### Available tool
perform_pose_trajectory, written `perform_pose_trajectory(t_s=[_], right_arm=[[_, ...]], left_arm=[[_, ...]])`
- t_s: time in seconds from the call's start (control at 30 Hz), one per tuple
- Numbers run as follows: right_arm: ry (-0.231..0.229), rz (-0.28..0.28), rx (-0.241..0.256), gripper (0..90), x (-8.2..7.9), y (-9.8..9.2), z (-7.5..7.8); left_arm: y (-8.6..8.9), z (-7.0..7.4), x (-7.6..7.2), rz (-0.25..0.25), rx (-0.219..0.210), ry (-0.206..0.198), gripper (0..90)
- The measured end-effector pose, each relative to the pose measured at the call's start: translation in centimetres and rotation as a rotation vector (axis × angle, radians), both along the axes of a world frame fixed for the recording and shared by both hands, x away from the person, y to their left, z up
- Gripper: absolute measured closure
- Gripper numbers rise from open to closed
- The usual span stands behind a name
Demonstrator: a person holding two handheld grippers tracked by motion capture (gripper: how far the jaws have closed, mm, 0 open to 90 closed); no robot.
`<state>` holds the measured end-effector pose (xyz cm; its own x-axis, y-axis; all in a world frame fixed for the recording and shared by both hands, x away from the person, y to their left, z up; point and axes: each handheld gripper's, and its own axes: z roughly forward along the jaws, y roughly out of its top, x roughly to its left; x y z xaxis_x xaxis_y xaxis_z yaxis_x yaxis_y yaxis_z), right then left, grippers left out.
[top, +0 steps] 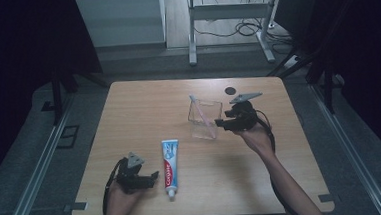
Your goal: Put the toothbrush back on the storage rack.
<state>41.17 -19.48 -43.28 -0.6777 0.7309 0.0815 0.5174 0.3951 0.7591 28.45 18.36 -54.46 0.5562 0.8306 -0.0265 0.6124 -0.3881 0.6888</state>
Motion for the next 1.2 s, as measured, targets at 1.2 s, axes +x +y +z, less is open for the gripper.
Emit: perform_pose_trajectory(t_s=[1.2], right_arm=[[-0.027,0.029,-0.043,28.5,-3.4,-4.0,-1.5]], left_arm=[[0.0,0.0,0.0,0.005,-0.004,0.003,13.1]])
